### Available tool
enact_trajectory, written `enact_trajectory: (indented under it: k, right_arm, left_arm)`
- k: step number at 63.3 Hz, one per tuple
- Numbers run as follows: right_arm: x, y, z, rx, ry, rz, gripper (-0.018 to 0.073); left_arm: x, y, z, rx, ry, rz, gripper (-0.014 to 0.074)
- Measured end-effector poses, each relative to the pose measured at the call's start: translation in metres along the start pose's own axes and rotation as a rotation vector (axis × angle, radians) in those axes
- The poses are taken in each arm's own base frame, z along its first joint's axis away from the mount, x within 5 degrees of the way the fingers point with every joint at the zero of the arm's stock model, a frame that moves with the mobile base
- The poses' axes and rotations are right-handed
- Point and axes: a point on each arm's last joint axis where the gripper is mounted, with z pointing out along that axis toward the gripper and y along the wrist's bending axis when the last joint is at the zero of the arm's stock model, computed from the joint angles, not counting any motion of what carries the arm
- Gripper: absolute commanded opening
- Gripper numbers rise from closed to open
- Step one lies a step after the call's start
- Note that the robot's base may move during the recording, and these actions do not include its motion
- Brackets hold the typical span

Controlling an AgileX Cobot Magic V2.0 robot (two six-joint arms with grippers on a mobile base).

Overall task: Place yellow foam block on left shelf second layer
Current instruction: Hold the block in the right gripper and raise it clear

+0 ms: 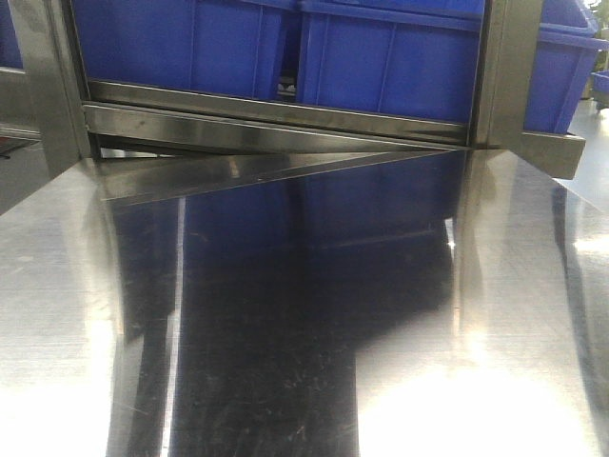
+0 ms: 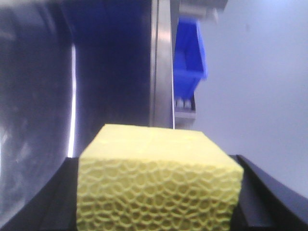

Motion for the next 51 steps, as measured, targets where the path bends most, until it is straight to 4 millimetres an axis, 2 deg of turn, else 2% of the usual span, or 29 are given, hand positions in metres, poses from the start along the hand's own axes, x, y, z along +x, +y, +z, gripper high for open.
enact_trajectory:
  k: [11, 23, 33, 51]
  right_arm:
    - [0.005, -0.003, -0.042, -0.01, -0.2, -0.013, 0.0328]
    - [0.013, -0.006, -0.073, -0.016, -0.356, -0.008, 0.0328]
    - [0.017, -0.007, -0.082, -0.018, -0.402, -0.006, 0.0328]
    - [0.017, -0.007, -0.082, -0.017, -0.401, -0.006, 0.0328]
  left_arm:
    - [0.0, 0.0, 0.0, 0.0, 0.0, 0.0, 0.0137]
    - [0.0, 0.0, 0.0, 0.0, 0.0, 0.0, 0.0137]
    - [0.0, 0.0, 0.0, 0.0, 0.0, 0.0, 0.0137]
    - [0.0, 0.0, 0.0, 0.0, 0.0, 0.0, 0.0137]
